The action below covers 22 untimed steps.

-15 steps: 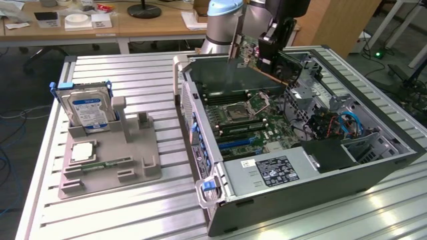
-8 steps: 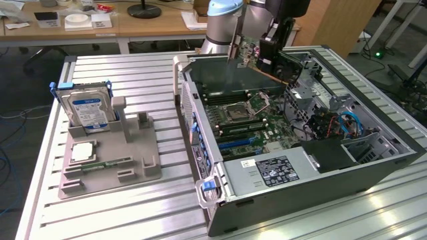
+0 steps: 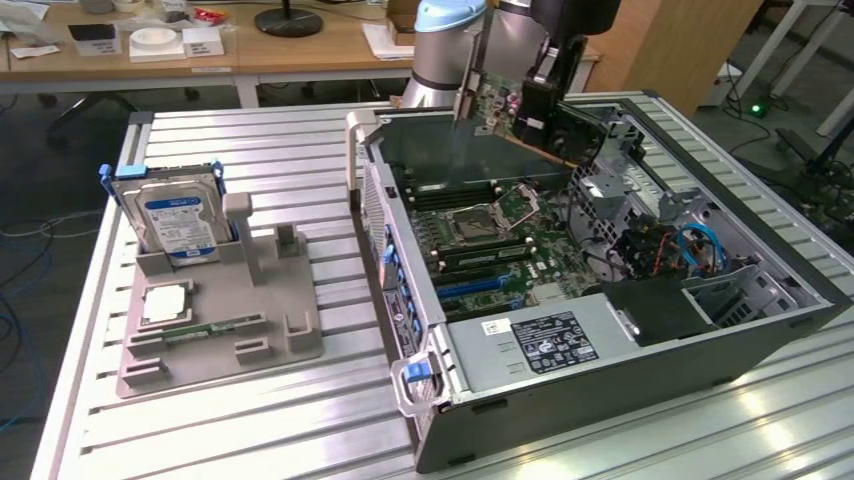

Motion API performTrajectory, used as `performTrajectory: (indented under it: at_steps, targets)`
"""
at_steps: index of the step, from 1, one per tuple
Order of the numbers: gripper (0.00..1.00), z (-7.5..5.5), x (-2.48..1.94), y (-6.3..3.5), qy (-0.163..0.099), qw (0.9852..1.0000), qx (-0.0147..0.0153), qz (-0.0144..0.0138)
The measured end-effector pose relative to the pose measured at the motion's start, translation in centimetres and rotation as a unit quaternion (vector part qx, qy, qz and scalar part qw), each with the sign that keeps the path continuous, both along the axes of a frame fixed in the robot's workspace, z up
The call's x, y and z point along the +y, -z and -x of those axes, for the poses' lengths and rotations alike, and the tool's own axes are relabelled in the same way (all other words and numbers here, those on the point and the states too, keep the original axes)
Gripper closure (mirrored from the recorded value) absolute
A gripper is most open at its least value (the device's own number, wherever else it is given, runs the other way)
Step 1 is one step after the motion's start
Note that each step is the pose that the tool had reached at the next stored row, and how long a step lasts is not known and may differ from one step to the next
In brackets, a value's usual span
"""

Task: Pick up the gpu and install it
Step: 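Insert the gpu into the slot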

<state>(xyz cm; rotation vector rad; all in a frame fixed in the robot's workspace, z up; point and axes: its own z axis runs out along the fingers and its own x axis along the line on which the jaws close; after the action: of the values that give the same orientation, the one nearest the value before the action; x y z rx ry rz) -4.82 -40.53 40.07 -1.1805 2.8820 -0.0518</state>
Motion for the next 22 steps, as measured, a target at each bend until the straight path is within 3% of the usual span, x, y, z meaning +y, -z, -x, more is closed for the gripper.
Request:
performTrajectory:
  at_steps: [8, 13, 17, 22]
  targets:
    - [0.72, 0.00, 0.00, 0.00, -0.029, 0.9996, 0.0000, 0.0000]
    - [0.72, 0.00, 0.00, -0.01, -0.054, 0.9986, 0.0000, 0.0001]
    - [0.72, 0.00, 0.00, 0.00, -0.088, 0.9961, 0.0000, 0.0000]
    - [0.72, 0.00, 0.00, 0.01, -0.133, 0.9911, 0.0000, 0.0000]
